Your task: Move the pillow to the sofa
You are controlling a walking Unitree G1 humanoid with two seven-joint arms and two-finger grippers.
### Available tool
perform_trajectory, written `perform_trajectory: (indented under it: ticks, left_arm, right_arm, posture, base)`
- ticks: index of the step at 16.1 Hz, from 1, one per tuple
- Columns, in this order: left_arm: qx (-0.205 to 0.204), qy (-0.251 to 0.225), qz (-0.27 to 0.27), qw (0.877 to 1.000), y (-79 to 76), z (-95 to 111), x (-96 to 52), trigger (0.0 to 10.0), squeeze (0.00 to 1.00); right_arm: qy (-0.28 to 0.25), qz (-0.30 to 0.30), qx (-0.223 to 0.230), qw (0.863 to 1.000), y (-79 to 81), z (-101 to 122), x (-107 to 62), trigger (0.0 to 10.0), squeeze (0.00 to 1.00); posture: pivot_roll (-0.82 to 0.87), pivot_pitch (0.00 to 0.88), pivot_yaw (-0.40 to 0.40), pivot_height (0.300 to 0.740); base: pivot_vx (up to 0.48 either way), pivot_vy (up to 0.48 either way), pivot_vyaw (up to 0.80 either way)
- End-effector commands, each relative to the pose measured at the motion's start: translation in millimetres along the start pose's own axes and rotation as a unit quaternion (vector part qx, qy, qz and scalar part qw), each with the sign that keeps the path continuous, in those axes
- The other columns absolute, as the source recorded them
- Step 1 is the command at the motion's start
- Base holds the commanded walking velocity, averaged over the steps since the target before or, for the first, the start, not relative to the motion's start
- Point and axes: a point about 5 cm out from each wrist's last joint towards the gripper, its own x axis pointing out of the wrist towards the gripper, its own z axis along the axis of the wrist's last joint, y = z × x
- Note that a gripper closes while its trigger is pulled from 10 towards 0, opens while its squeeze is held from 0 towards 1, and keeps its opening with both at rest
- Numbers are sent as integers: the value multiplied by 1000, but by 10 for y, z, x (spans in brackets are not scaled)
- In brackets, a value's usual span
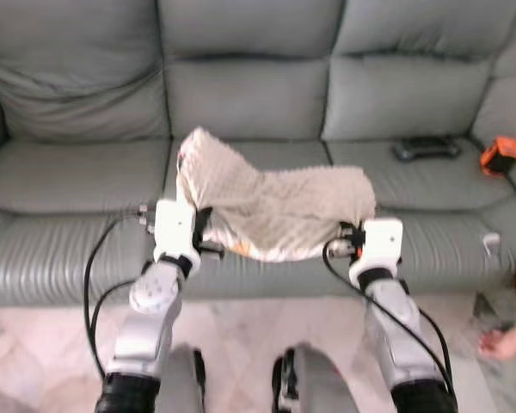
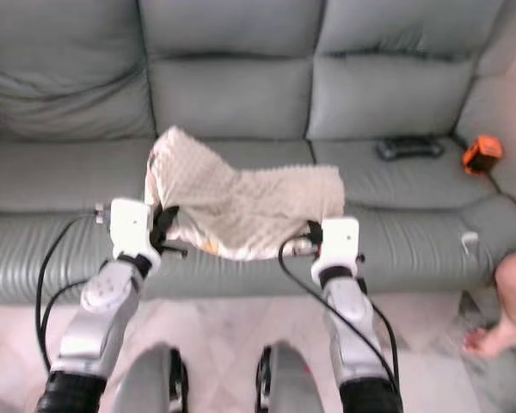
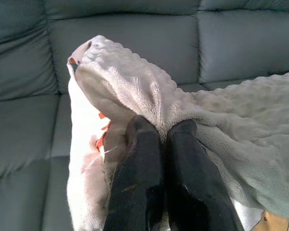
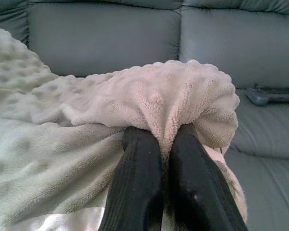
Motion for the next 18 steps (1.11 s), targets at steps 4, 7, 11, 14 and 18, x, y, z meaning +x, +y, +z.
perform_trajectory:
  ticks: [4, 7, 11, 14, 18]
  left_arm:
    - [-8, -17, -23, 1000, -65, 80, 2, 10000, 0]
    - [-10, -20, -31, 999, -70, 98, 5, 10000, 0]
    - [-11, -23, -39, 999, -96, 112, -1, 10000, 0]
    - [-11, -19, -40, 999, -94, 104, -1, 10000, 0]
    - [-12, -16, -40, 999, -94, 94, 2, 10000, 0]
  right_arm:
    - [-8, -3, -1, 1000, -10, 19, -4, 10000, 0]
    - [-12, -12, 1, 1000, -68, 44, 33, 10000, 0]
    - [-16, -16, 0, 1000, -97, 64, 57, 10000, 0]
    - [-18, -15, 0, 1000, -92, 68, 67, 10000, 0]
    - [-18, -14, 2, 1000, -68, 61, 56, 10000, 0]
  posture:
    - [-4, 149, -51, 641]
    - [-1, 146, -49, 641]
    - [1, 144, -52, 641]
    - [1, 145, -50, 641]
    - [-3, 151, -48, 641]
  base:
    - [0, 0, 0]
    - [0, 0, 0]
    - [127, 0, 0]
    - [295, 0, 0]
    - [355, 0, 0]
